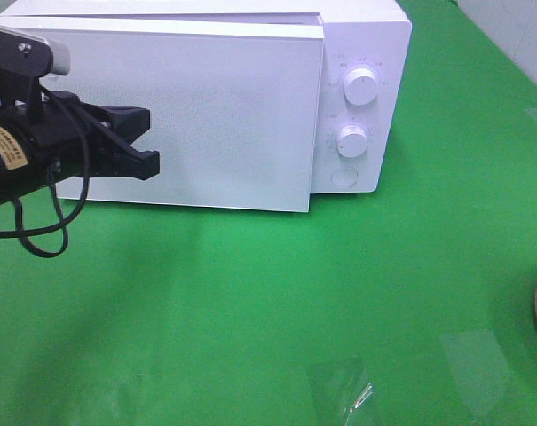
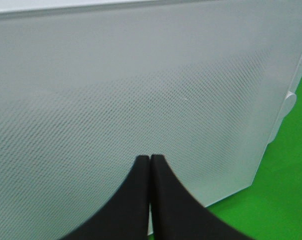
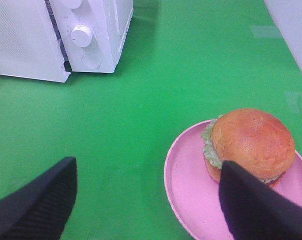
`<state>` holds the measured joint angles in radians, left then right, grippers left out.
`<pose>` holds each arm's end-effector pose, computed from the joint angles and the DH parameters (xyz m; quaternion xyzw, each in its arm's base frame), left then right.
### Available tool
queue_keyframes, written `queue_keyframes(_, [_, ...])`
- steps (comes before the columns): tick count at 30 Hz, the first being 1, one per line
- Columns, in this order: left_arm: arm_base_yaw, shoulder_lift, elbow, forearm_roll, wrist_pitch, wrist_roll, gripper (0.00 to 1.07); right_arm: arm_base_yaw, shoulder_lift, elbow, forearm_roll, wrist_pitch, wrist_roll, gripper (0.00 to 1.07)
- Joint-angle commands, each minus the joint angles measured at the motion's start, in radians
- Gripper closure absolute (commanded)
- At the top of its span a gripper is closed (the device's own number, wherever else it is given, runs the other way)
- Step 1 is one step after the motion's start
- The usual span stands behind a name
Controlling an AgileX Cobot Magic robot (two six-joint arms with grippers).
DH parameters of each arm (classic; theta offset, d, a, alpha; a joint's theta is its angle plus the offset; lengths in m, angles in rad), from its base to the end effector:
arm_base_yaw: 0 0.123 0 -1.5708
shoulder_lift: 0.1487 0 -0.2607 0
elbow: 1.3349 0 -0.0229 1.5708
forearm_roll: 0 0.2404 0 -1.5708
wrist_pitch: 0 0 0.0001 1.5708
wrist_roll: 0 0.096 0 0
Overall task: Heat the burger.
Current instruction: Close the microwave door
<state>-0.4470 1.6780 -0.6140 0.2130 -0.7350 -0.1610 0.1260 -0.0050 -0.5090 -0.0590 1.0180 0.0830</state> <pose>0.2750 -0.1469 0.1649 0.2165 0.7597 -0.1907 0.5828 0.0154 -0.0029 0.2764 -0.0173 0.8376 0.0275 0.5454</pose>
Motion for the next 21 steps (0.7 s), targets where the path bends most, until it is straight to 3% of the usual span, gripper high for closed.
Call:
queue_keyframes(1, [-0.035,0.019,-0.038,-0.031,0.017,0.019,1.07,-0.007,-0.024,0.001,0.001,-0.015,0.002,0.31])
queue_keyframes(7, [-0.078,0.074,-0.113,-0.086,0.047,0.021,1.07,-0.007,-0.024,0.001,0.001,-0.015,0.003,0.31])
queue_keyframes(13, [-0.119,0.148,-0.262,-0.15,0.151,0.082,1.07,-0.007,-0.024,0.001,0.001,-0.015,0.003,0.31])
queue_keyframes(21, [-0.12,0.2,-0.398,-0.149,0.252,0.087,1.07,-0.007,-0.024,0.001,0.001,-0.015,0.002,0.31])
